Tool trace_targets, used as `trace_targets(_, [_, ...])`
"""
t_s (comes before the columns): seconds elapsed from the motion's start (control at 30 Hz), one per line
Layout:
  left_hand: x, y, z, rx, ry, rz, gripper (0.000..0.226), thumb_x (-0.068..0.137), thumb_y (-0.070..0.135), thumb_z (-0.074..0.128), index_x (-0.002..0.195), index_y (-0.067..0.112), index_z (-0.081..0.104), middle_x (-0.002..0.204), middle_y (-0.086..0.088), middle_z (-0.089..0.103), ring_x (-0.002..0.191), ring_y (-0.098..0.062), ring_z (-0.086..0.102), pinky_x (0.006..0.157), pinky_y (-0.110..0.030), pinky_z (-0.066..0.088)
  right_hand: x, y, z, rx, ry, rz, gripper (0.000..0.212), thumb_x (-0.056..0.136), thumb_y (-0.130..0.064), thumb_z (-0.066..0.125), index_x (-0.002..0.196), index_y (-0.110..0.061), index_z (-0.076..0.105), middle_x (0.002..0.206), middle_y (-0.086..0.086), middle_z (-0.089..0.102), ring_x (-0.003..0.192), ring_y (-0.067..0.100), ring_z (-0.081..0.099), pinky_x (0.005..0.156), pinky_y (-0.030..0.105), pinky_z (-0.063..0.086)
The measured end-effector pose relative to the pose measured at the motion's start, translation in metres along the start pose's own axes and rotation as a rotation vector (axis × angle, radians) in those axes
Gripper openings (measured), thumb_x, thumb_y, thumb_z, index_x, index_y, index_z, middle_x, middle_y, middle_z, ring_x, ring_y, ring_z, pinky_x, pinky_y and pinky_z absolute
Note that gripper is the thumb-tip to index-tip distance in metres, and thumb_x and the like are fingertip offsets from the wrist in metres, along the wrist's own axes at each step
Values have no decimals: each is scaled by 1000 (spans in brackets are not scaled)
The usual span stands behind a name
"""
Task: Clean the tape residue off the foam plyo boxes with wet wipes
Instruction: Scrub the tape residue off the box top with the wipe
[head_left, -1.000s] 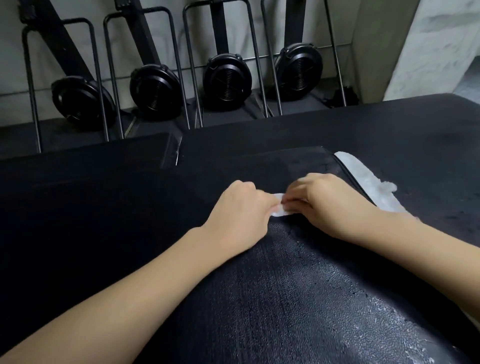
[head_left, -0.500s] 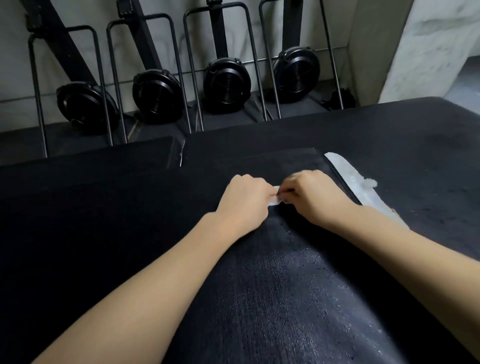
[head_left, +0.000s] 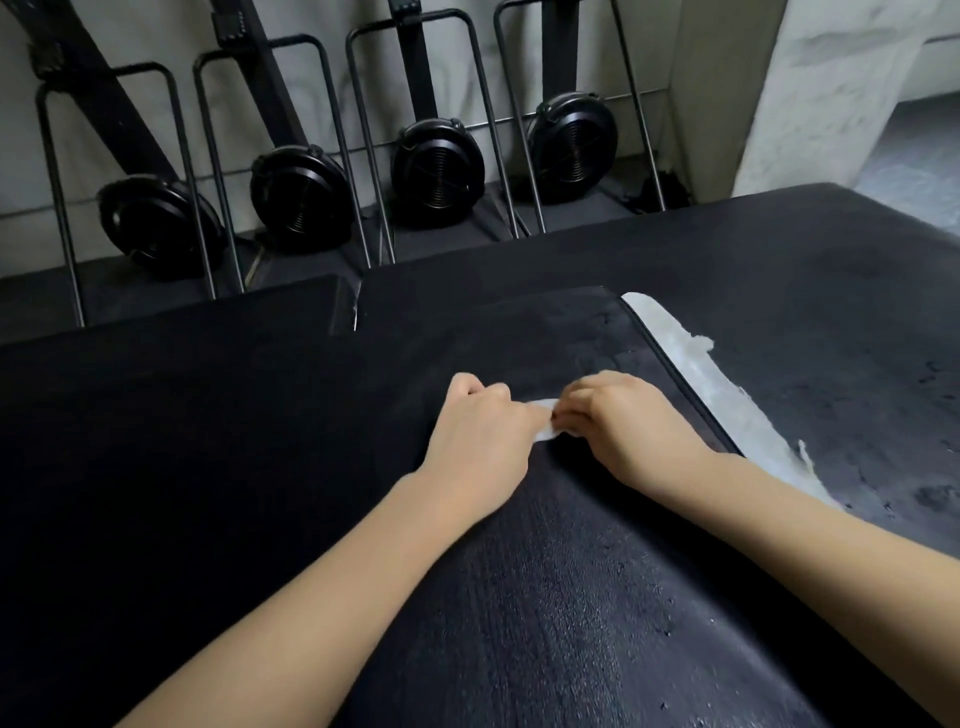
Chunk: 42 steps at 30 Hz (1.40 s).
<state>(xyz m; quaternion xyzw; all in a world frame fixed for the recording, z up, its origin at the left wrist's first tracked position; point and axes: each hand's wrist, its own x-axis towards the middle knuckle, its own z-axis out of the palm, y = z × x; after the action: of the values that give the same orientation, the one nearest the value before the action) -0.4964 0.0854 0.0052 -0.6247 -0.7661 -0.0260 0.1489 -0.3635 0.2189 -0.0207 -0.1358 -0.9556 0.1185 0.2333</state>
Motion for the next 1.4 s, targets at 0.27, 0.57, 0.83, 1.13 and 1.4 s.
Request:
trace_targets(0.27, [1,9,-12,26,-116,-4,41,93,12,44,120,38,61,57,9,30,68,-18,36,72,-32,20,0,1,-2,67,-49,42,16,90,-13,64,80,-20,75,84,-5,69,78,21,57,70,33,47])
trace_targets(0.57, [-57,30,-10,-28,-40,30,40,88,20,30,103,36,64,64,6,31,60,-19,35,76,-30,27,-60,-23,-21,62,-38,-87,13,85,-9,73,85,-21,79,89,-8,71,77,19,62,69,33,54])
trace_targets(0.83, [-32,37,-26,-72,-155,-109,34,97,15,40,112,32,66,65,8,35,78,-18,40,85,-37,37,-29,-15,-7,-40,-73,11,21,79,-1,64,74,-19,74,78,-1,67,74,26,58,62,38,53])
trace_targets(1.13, [-101,74,-37,-92,18,4,28,86,26,56,102,43,72,58,6,38,58,-15,26,64,-30,45,-112,-52,-38,7,-84,-88,23,88,-7,67,69,-20,66,69,-8,59,62,19,50,57,36,46])
trace_targets(1.4, [-88,62,-25,-114,92,-72,26,83,30,70,108,39,70,69,12,55,68,-12,38,70,-31,52,-86,-35,-19,-8,-51,-26,21,88,-6,65,77,-23,71,75,-7,61,69,21,53,61,37,50])
